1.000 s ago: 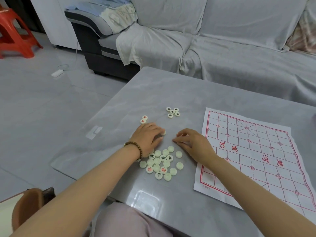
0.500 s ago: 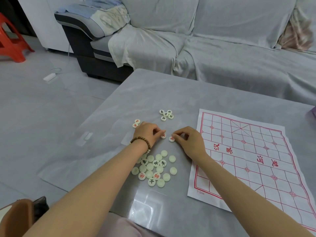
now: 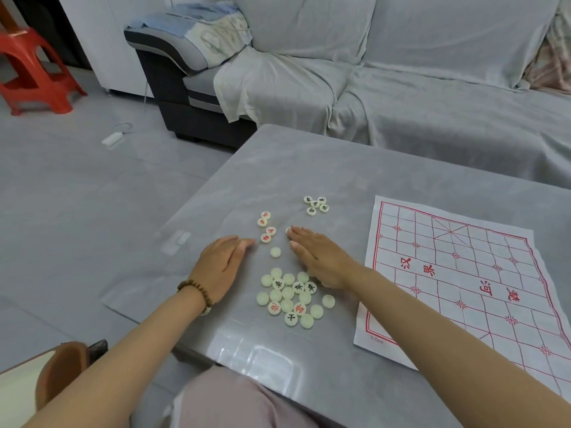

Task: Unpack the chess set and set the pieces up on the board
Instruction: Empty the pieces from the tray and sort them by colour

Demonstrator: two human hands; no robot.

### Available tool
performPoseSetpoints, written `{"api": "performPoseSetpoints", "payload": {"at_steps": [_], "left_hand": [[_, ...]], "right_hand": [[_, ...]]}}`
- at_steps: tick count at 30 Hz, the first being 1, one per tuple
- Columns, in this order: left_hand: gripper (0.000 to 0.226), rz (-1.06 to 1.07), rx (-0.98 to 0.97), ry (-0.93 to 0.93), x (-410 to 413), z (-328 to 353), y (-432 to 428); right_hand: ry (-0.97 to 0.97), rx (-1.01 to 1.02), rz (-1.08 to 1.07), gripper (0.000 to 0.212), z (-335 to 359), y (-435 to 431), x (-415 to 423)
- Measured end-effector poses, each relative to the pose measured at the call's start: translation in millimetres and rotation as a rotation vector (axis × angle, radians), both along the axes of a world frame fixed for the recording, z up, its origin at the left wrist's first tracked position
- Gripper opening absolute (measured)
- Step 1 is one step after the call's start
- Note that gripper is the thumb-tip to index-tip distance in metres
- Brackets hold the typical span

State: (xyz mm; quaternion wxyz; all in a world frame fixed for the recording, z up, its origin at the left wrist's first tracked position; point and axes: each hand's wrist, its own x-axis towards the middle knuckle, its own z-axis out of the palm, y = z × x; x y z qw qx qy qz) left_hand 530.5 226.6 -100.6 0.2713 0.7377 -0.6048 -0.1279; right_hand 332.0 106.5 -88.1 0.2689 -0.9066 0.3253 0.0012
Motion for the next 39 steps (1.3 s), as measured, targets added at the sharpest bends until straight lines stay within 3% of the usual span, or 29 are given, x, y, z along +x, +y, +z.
{"api": "performPoseSetpoints", "payload": {"at_steps": [4,9,12,16,22,27,31,34,39], "left_hand": [[0.070,-0.088,0.009,-0.137,-2,-3,14],[0.058,-0.217,-0.024,-0.249,-16,6,-2],[0.034,-0.204,0.011,-0.215,-20,8,-10],[0.048,-0.272,0.028,-0.285,-27,12,-18],[0.030,-0.201,0.089,-0.309,-42,21,-42],[0.021,-0.127,0.091,-0.268,-44,24,-55],[0.019,-0.047,0.175,0.010,-44,21,-62],[0.015,-0.047,0.208,0.038,-47,19,-62],[0.017,0.015,0.074,0.075,-48,20,-57]], "right_hand": [[-0.072,0.052,-0.010,0.046,-4,-11,36],[-0.429,-0.111,-0.217,0.036,6,-12,-3],[-0.323,-0.012,-0.168,0.027,14,1,-37],[-0.173,-0.050,-0.044,0.025,9,12,-58],[-0.204,-0.083,-0.169,0.020,6,13,-40],[-0.299,0.045,-0.357,0.018,2,5,-34],[-0.330,0.049,-0.448,0.011,-1,-2,-31],[-0.338,0.036,-0.485,0.014,-3,-5,-31],[-0.468,0.075,-0.474,0.009,0,-1,-35]]}}
